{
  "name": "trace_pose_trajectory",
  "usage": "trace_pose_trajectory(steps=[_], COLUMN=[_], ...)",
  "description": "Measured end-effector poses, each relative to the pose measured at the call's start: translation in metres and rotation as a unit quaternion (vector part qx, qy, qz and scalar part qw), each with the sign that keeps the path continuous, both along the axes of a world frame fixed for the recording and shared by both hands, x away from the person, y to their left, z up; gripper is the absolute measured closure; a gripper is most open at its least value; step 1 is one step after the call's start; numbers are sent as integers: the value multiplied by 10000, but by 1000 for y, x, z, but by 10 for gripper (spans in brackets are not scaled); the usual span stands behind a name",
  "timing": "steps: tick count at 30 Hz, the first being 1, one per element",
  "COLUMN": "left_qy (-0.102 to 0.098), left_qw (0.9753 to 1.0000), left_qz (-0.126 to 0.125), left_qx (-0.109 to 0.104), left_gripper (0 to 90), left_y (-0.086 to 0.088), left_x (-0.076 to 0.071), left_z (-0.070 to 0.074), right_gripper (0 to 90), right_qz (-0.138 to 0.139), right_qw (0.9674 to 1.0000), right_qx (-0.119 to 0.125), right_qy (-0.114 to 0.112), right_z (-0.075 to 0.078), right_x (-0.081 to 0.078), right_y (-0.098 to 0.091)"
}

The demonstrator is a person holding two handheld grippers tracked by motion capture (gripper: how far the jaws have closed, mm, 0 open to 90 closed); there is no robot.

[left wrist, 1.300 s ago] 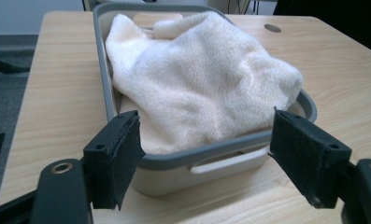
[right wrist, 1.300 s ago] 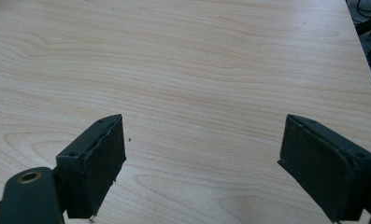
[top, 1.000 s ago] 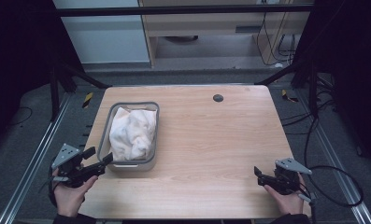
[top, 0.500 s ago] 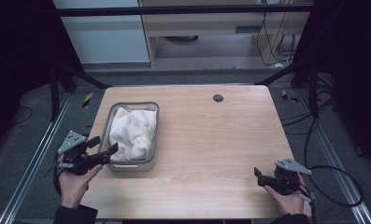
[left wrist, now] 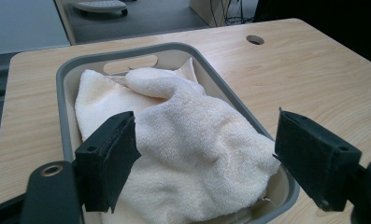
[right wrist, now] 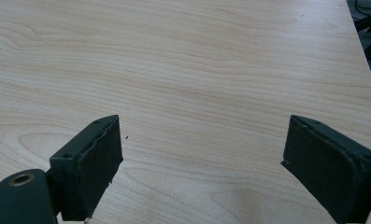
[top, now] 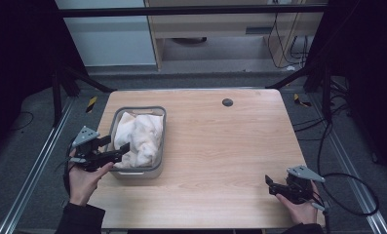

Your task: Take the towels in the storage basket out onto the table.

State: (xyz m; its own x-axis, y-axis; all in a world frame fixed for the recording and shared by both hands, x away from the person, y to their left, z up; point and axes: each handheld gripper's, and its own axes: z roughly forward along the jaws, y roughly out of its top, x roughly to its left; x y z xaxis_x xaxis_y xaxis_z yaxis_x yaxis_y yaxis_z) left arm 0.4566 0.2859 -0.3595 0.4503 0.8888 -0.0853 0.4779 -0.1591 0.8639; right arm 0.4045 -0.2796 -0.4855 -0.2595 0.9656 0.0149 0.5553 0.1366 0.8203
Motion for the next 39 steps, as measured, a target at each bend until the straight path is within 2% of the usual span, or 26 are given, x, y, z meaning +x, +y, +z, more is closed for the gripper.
trace_pose_trajectory(steps=[9, 12, 19, 39], left_qy=[124, 166, 352, 612], left_qw=[9997, 9997, 9988, 9956], left_qz=[44, 51, 54, -46], left_qx=[191, 193, 344, 704], left_gripper=[197, 191, 168, 130], left_y=[-4, -5, -10, -31], left_x=[15, 18, 30, 50], left_z=[7, 7, 3, 2], right_gripper=[111, 110, 104, 95], right_qz=[39, 43, 61, 103], right_qw=[10000, 10000, 10000, 9999], right_qx=[-7, -3, 9, 3], right_qy=[32, 41, 58, 115], right_z=[-1, -1, -1, -2], right_x=[1, 1, 1, 2], right_y=[1, 1, 1, 1])
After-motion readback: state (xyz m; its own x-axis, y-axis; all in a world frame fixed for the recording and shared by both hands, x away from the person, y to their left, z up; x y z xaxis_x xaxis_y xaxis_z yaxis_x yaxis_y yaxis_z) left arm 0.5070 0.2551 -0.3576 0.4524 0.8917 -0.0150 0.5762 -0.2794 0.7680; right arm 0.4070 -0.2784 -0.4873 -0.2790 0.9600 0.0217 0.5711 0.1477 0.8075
